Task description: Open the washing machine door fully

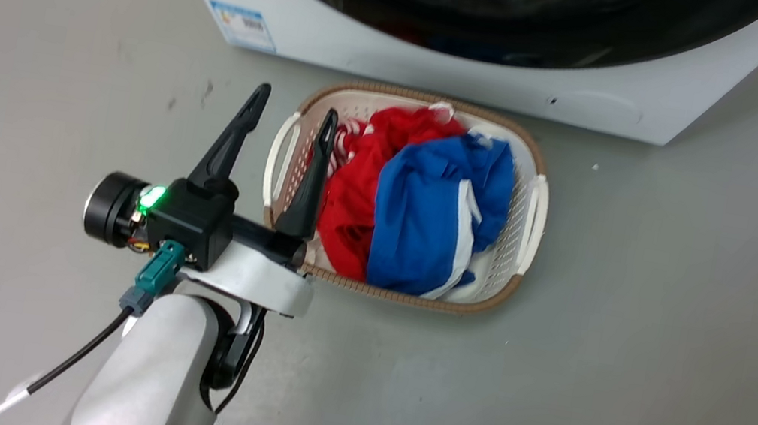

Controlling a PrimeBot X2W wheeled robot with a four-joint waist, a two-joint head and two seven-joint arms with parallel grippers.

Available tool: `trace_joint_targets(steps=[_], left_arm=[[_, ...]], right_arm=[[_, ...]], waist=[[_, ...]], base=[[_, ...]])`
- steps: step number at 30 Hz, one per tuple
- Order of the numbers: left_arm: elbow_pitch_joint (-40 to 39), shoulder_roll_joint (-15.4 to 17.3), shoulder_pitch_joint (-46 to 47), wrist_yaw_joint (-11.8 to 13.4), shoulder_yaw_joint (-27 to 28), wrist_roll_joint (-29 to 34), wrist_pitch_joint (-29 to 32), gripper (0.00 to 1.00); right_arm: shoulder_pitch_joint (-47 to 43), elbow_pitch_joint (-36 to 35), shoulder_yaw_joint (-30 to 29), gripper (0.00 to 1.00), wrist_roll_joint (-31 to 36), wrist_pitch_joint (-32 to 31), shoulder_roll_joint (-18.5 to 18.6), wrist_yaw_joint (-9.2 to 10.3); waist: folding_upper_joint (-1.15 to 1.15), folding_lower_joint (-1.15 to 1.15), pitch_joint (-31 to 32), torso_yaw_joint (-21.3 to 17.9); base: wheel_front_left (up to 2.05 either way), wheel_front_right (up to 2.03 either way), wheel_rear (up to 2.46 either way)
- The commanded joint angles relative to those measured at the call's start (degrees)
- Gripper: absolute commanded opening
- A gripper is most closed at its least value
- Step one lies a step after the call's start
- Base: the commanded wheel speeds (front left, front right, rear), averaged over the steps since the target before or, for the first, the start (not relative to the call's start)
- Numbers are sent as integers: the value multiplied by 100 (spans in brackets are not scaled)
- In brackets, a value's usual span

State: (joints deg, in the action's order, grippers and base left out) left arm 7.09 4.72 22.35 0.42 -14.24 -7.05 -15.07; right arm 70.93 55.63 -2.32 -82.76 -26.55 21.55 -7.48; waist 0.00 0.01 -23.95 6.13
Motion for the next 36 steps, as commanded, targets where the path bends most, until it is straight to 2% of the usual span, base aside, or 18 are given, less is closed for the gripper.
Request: trace_joint_targets(steps=[1, 9, 18, 25, 36], left_arm=[[-32, -16, 123, -25, -2, 23, -14, 100], [-68, -58, 310, -32, -68, 84, -14, 100], [-114, -90, 386, -27, -116, 119, -14, 100], [-47, -117, 346, -36, -139, 65, -14, 100], [247, -133, 28, -67, -99, 40, -14, 100]], right_arm=[[206, 67, 89, 0, 117, -50, -7, -3], [861, 332, 302, 0, 507, -153, 18, -3], [1064, 477, 347, 0, 584, -532, -66, -3], [719, 327, 339, 0, 524, -1088, -35, -8], [-294, -315, 406, 0, 392, -2039, -173, -9]], waist=[[0, -1, -228, 87], [0, -1, -521, 217], [0, -1, -651, 270], [0, -1, -491, 250], [0, -1, 182, 137]], base=[[0, 0, 0], [0, 0, 0], [0, 0, 0], [0, 0, 0], [0, 0, 0]])
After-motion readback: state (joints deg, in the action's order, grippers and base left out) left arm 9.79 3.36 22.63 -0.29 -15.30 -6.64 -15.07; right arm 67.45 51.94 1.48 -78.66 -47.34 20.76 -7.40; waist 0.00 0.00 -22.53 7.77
